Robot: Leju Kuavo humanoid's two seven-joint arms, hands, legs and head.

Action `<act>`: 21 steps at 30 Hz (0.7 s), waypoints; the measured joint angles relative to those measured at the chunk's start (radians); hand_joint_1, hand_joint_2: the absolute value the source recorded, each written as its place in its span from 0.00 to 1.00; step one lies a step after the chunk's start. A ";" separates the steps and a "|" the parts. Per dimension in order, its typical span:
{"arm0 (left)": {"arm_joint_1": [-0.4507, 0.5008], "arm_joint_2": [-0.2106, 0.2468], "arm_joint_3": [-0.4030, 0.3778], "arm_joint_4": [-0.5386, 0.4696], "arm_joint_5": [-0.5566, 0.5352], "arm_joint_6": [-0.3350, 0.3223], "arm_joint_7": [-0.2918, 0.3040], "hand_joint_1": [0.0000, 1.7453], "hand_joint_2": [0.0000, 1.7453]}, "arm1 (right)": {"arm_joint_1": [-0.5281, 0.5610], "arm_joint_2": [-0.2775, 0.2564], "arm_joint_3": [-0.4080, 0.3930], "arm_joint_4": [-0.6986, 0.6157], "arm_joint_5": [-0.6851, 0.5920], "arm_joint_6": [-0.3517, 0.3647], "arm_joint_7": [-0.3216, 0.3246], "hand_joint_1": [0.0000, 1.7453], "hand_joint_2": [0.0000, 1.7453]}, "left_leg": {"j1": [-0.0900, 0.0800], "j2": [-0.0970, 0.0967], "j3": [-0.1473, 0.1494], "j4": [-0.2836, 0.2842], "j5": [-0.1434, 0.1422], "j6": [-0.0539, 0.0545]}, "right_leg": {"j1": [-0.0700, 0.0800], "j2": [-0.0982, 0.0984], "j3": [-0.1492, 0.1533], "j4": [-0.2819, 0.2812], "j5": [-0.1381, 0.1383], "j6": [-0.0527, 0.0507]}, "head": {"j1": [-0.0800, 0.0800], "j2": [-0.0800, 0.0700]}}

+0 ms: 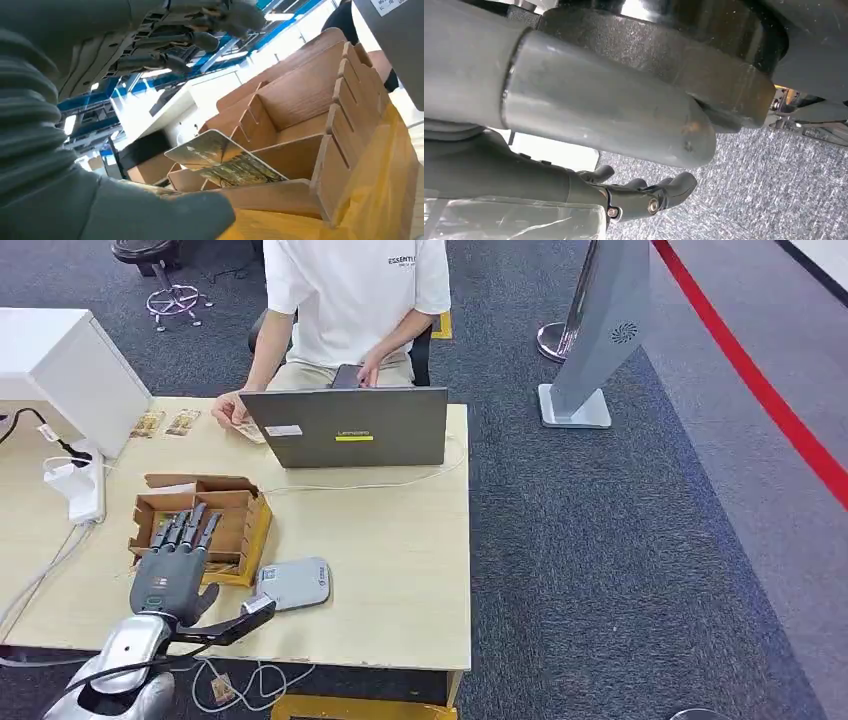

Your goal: Pass the card to the sensor for recognition and then transmit it.

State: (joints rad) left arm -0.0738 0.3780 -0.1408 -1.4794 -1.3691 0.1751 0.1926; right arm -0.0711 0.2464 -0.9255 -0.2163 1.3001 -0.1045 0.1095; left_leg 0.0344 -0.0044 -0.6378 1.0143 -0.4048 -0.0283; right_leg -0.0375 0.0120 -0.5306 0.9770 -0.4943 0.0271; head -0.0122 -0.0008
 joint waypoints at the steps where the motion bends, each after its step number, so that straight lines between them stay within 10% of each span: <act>1: 0.000 0.000 0.000 0.000 0.001 -0.003 0.000 1.00 1.00 | 0.000 0.000 0.000 0.000 0.000 0.000 0.000 0.00 0.00 | 0.000 0.000 0.000 0.000 0.000 0.000 | 0.000 0.000 0.000 0.000 0.000 0.000 | 0.000 0.000; 21: -0.010 -0.005 0.000 0.001 0.039 -0.039 -0.011 1.00 1.00 | 0.000 0.000 0.000 0.000 0.000 0.000 -0.001 0.00 0.00 | 0.000 0.000 0.000 0.000 0.000 0.000 | 0.000 0.000 0.000 0.000 0.000 0.000 | 0.000 0.000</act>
State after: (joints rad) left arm -0.0834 0.3731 -0.1408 -1.4786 -1.3302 0.1362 0.1812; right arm -0.0710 0.2464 -0.9255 -0.2163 1.3001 -0.1049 0.1087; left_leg 0.0344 -0.0044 -0.6378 1.0143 -0.4048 -0.0283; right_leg -0.0375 0.0121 -0.5306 0.9770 -0.4943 0.0271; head -0.0122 -0.0008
